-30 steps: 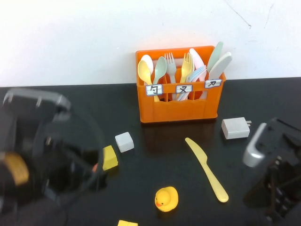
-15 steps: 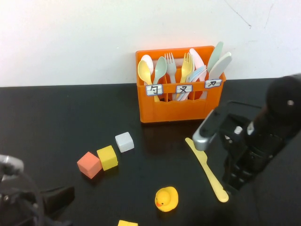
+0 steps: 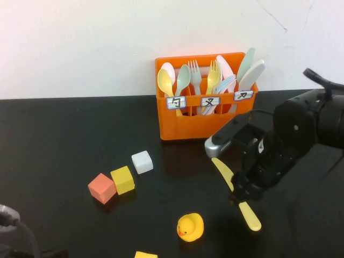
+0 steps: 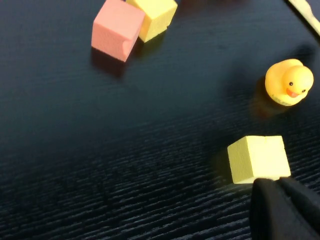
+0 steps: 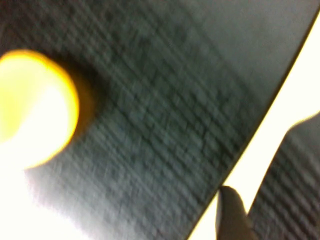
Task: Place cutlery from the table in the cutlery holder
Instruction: Pick up the knife
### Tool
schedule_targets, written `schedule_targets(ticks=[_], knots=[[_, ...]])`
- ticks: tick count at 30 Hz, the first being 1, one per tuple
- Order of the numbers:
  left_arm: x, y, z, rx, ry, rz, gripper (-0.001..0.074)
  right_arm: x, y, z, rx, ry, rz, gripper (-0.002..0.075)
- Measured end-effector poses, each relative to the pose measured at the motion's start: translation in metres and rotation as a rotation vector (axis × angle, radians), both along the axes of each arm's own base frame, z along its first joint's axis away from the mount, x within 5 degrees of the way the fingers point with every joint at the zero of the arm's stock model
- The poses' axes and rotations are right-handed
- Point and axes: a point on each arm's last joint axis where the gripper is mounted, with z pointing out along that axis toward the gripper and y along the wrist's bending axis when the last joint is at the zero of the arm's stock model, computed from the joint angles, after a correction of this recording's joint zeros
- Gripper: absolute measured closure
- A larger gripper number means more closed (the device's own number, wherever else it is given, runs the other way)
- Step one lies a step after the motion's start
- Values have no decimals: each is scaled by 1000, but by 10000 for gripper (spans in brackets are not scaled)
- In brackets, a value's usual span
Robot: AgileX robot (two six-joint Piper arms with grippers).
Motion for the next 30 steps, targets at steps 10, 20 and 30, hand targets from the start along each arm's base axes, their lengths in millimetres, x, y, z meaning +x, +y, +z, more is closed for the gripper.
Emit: schedule_targets(ticks=[10, 20, 30], knots=[[3, -2, 5, -44, -56, 10, 736, 10, 5, -22, 21, -4, -95, 319], [7, -4, 10, -138, -81, 61, 736, 16, 9, -32, -17, 36, -78, 320], [11, -6, 9, -156, -71, 77, 736, 17, 6, -32, -64, 28, -36, 529]])
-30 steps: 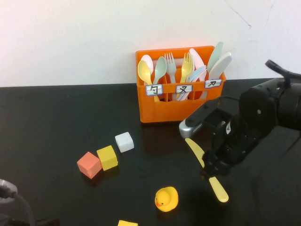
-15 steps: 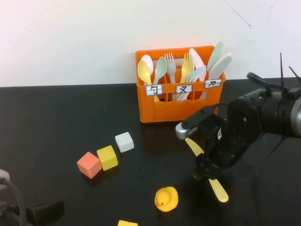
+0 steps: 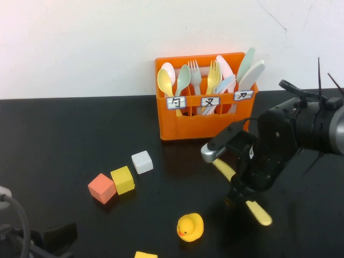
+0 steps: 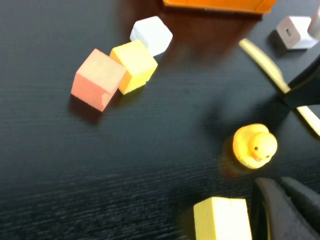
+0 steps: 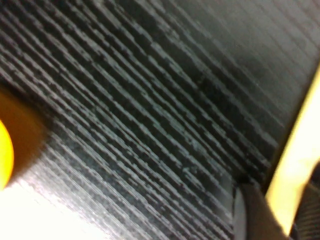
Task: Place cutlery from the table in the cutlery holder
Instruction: Pick up the knife, then place the knife on the box
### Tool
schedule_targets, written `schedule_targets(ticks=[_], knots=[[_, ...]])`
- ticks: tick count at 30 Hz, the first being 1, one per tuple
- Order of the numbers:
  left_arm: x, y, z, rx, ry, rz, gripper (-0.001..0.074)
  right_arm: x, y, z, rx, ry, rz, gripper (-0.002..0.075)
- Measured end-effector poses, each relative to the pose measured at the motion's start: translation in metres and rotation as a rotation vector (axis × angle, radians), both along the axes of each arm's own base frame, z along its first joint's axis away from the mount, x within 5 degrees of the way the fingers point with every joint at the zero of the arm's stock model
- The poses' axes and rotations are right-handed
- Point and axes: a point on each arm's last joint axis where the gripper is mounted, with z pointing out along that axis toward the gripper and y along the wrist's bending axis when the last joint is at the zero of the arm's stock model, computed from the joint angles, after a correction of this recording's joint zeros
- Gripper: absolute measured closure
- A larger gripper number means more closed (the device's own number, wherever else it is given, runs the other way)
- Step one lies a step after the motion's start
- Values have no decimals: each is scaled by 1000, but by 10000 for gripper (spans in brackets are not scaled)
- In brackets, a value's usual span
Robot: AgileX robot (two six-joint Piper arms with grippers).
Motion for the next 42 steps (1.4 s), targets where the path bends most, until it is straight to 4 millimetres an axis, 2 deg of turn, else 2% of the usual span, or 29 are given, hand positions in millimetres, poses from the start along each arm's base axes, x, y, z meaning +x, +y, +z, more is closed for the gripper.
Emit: schedule_targets(ticks=[3, 17, 26, 35, 38, 42], knots=[[1, 0, 1, -9, -8, 3, 736, 0, 0, 0, -2, 3, 0, 603], [2, -1, 3, -34, -30, 10, 736, 0, 0, 1, 3, -3, -2, 603], [3, -1, 6, -49, -53, 12, 736, -2, -2, 24, 39, -60, -2, 603], [4, -2, 7, -58, -68, 13, 736, -2, 0, 29, 67, -85, -10, 603], [4, -2, 7, -60, -72, 13, 736, -2, 0, 41, 107, -127, -18, 603], [4, -2, 8, -63, -77, 13, 736, -3, 0, 68, 182, -236, -22, 603]])
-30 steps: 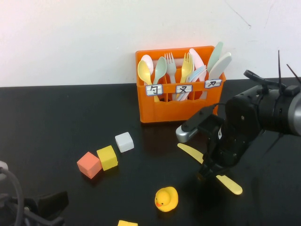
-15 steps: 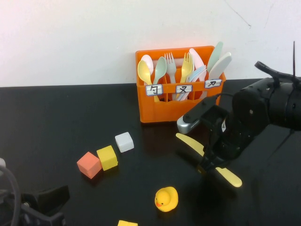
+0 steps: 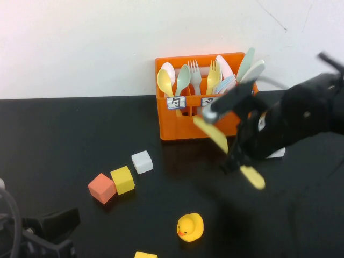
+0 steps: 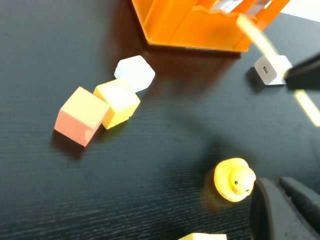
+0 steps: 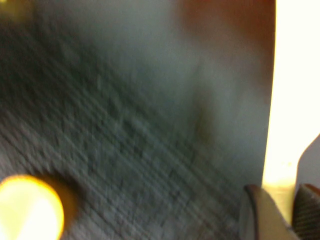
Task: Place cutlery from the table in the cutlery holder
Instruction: Place the knife on the box
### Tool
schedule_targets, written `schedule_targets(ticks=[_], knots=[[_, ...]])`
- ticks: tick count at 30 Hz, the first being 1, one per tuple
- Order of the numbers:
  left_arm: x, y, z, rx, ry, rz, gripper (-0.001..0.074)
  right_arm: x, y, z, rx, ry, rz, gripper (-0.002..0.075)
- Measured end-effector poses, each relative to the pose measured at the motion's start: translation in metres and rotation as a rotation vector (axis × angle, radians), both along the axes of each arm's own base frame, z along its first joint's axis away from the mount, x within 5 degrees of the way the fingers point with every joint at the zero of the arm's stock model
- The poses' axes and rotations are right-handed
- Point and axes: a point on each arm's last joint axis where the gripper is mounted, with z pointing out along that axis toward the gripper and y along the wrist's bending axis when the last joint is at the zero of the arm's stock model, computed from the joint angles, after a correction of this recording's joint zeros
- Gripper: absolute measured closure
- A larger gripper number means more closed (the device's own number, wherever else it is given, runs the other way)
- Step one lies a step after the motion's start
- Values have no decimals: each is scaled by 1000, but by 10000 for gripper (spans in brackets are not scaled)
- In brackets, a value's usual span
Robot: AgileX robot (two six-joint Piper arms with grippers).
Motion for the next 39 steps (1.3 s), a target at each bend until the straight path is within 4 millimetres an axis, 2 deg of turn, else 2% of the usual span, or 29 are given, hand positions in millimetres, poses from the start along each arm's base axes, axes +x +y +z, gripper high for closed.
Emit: schedule_targets(ticks=[7, 10, 16, 21, 23, 27, 39], knots=[[0, 0, 1, -4, -7, 0, 736, -7, -5, 65, 166, -263, -8, 603], [1, 0, 1, -9, -16, 1, 736, -8, -6, 84, 227, -364, -11, 603], [1, -1, 3, -16, -29, 1, 736, 0, -4, 106, 335, -578, -13, 603], [1, -1, 3, -16, -29, 1, 736, 15, -12, 120, 463, -737, -87, 604], [1, -1, 3, -16, -29, 1, 736, 21, -18, 122, 513, -768, -140, 604], [1, -1, 3, -16, -29, 1, 736, 36, -27, 114, 574, -768, -245, 604], [1, 0, 3, -15, -29, 1, 736, 71, -19, 58, 575, -796, -314, 604]])
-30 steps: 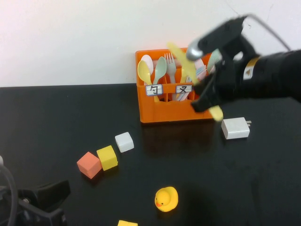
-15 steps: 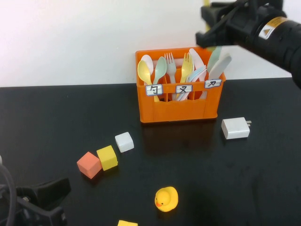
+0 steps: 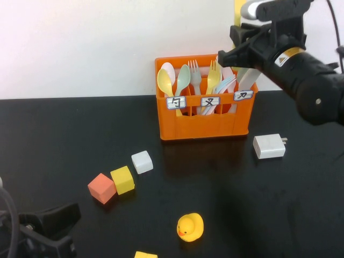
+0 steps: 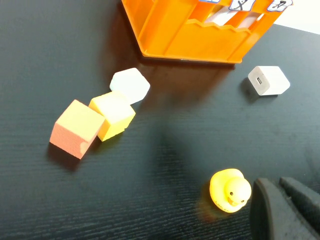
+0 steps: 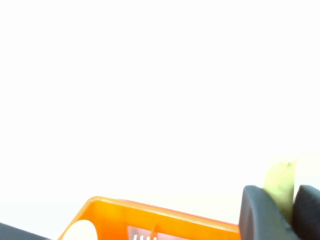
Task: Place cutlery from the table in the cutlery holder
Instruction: Place the knife on the box
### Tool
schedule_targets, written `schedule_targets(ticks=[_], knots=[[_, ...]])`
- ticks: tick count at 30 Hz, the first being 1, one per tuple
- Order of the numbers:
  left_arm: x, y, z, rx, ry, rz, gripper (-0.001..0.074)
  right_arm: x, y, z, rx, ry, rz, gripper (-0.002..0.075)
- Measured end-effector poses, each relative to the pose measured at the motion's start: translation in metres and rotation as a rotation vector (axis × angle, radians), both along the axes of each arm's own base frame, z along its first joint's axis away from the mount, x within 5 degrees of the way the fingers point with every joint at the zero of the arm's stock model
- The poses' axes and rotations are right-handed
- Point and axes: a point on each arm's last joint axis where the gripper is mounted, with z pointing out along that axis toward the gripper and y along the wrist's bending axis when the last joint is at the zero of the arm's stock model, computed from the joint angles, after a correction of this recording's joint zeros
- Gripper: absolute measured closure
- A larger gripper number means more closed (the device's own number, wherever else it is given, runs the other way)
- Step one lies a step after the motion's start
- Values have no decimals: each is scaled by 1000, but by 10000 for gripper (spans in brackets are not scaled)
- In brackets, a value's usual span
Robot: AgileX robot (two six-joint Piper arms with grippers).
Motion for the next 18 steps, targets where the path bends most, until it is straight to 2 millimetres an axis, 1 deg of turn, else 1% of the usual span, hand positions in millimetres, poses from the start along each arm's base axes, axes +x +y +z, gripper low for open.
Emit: schedule_targets(ticks=[6, 11, 14, 18], knots=[[0, 0, 0, 1, -1, 0, 736, 8, 1, -17, 28, 9, -33, 604], [0, 0, 0, 5, -3, 0, 736, 13, 0, -26, 59, -5, -67, 604], [0, 0, 0, 6, -3, -1, 736, 15, 1, -31, 63, -4, -75, 604], [0, 0, 0, 7, -4, -1, 736, 18, 2, -43, 53, 19, -79, 604]])
